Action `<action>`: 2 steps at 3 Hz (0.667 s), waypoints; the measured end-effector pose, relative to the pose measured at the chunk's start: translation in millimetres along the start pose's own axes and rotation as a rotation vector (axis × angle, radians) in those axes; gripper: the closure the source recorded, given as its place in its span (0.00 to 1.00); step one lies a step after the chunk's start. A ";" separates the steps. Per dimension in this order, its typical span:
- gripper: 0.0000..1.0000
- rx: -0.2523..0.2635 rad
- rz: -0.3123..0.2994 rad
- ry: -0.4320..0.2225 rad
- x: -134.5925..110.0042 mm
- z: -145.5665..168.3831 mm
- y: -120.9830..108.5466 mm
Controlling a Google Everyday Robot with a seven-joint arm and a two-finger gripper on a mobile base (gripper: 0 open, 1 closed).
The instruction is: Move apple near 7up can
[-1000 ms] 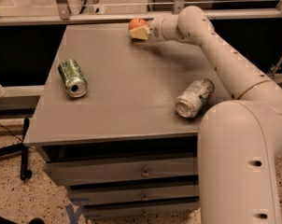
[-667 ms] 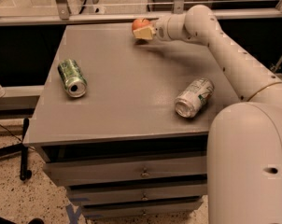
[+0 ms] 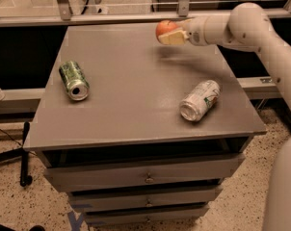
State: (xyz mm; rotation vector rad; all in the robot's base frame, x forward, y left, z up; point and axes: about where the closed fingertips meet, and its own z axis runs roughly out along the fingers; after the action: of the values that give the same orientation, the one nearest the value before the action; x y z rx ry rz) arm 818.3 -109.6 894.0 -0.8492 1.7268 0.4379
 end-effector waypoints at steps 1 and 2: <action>1.00 0.022 -0.027 -0.022 16.8 -63.0 -6.6; 1.00 0.053 -0.075 -0.055 30.3 -132.0 -13.9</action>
Offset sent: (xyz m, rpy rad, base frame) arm -0.1403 -0.1902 0.0333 -0.0445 -0.2006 -0.0457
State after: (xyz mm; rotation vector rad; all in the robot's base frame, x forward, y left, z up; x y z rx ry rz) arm 735.7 -216.6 910.1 -0.8528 1.6433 0.3608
